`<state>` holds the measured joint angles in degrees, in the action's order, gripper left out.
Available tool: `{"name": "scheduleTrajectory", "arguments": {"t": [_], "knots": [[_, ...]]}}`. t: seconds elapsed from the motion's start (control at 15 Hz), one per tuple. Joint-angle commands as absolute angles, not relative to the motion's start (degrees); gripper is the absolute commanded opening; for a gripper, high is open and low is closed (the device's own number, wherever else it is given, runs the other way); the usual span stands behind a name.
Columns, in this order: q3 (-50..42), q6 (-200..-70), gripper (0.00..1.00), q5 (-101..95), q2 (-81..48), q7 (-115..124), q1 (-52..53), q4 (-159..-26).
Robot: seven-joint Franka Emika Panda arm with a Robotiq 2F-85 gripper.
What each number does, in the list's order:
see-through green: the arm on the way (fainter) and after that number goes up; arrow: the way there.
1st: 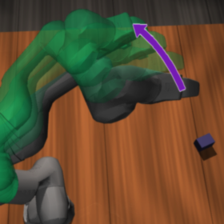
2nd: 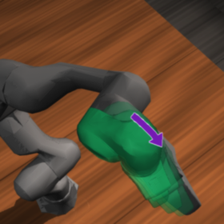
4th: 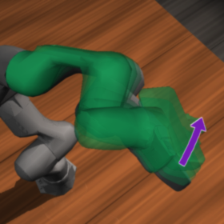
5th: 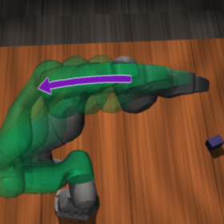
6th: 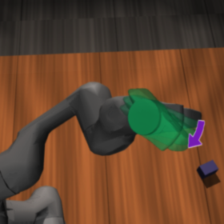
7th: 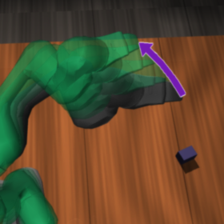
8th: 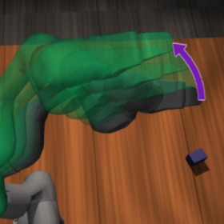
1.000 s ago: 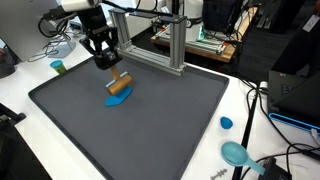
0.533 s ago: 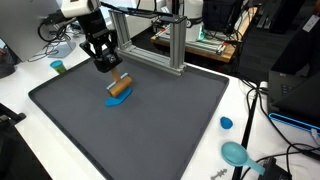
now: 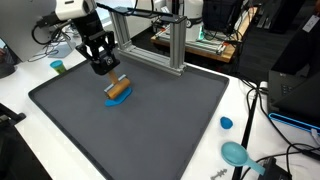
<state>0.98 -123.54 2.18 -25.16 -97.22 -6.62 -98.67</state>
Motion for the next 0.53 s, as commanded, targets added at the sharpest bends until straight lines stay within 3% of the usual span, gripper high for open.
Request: {"name": "scheduleTrajectory", "arguments": {"t": [0.0,0.47], "knots": [[1.35,-121.39,0.22,0.82,-27.39,-96.77,-6.80,-95.11],[1.91,-120.79,0.22,1.58,-31.00,-97.19,-7.32,-93.78]]}}
